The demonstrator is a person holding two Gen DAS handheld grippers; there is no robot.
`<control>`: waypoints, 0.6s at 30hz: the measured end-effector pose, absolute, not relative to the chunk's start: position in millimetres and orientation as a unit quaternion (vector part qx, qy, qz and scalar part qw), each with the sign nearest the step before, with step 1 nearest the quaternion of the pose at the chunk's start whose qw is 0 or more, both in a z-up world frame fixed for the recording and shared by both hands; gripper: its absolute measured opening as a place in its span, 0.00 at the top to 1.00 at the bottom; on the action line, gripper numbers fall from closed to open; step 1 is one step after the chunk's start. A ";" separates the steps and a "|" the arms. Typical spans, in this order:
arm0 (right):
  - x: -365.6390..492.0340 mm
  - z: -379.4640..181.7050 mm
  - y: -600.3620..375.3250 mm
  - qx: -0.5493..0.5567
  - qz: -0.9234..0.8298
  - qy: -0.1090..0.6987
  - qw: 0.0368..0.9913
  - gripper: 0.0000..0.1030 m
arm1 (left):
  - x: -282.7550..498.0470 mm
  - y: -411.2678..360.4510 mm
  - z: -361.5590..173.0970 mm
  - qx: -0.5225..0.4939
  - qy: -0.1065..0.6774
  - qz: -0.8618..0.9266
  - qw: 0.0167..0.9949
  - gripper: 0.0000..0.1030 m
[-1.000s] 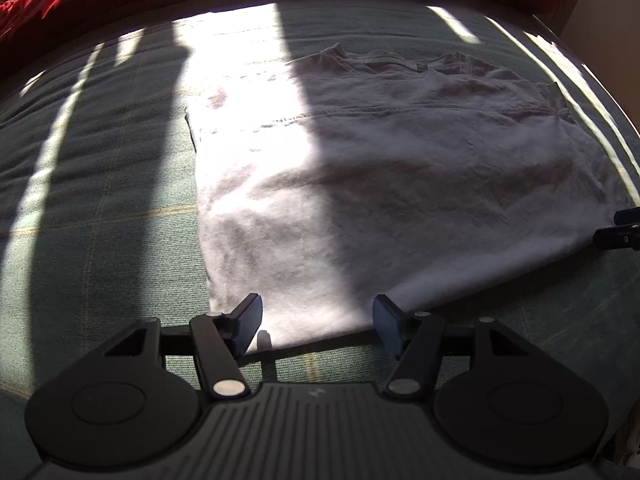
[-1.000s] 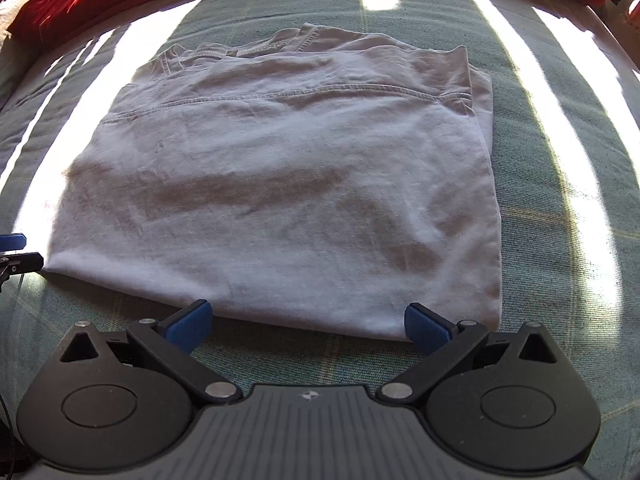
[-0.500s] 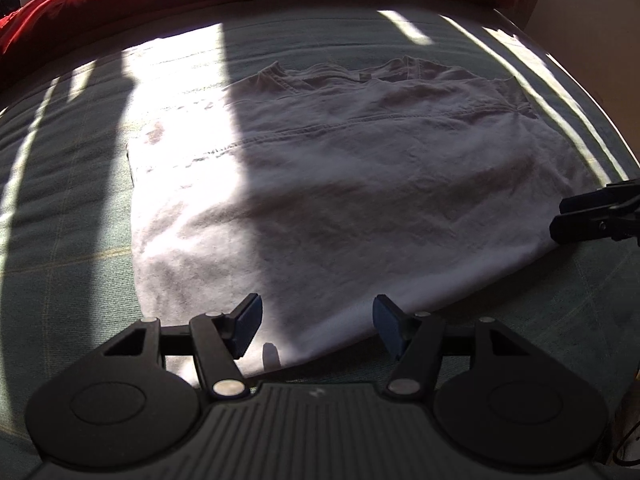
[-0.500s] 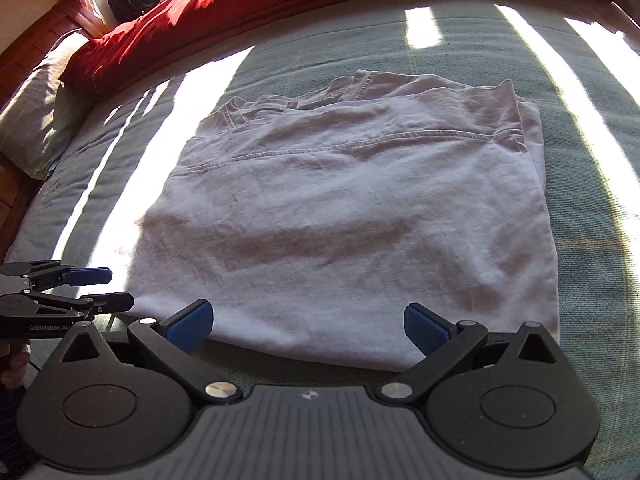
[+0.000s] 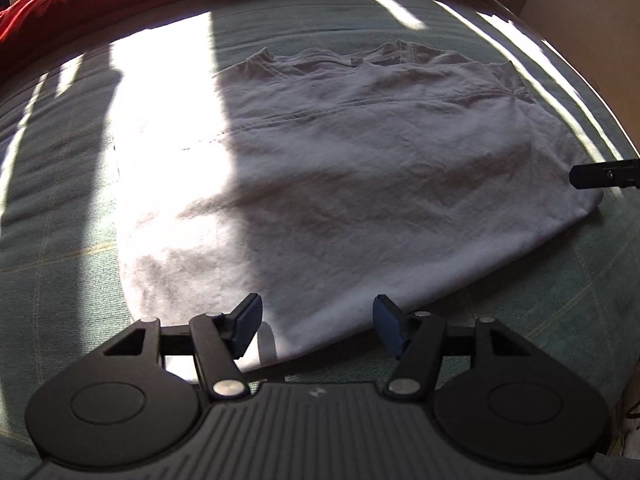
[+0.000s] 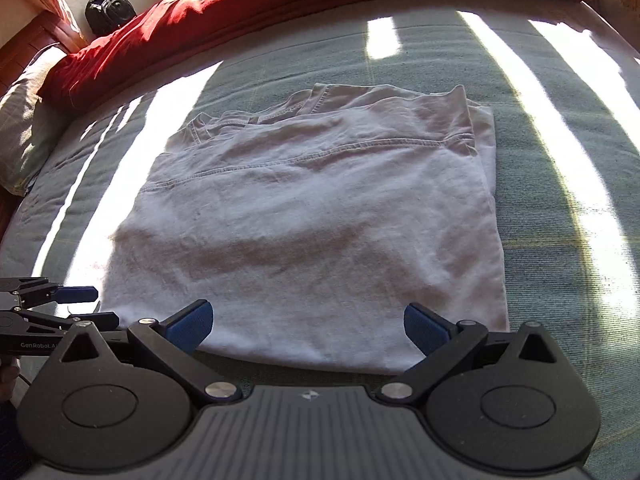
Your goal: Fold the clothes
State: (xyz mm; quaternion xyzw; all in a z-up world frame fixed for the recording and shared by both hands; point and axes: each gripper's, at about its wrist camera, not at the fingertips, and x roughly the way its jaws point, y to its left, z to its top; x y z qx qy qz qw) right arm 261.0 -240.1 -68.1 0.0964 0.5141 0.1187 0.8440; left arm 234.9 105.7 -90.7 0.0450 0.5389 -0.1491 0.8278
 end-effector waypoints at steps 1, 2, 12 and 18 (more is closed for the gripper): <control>263.7 -72.2 -248.2 0.097 0.093 0.519 0.844 0.00 | 236.1 106.7 -90.0 0.043 0.539 -0.147 0.828 0.39; 266.7 -79.1 -255.4 0.098 0.071 0.533 0.838 0.00 | 237.3 107.6 -89.2 0.041 0.540 -0.146 0.828 0.39; 261.2 -68.7 -237.0 0.114 0.091 0.531 0.835 0.00 | 257.2 138.8 -64.5 -0.011 0.523 -0.118 0.844 0.38; 262.2 -60.4 -207.2 0.105 0.133 0.528 0.832 0.00 | 273.0 200.3 -66.8 -0.120 0.520 -0.057 0.844 0.34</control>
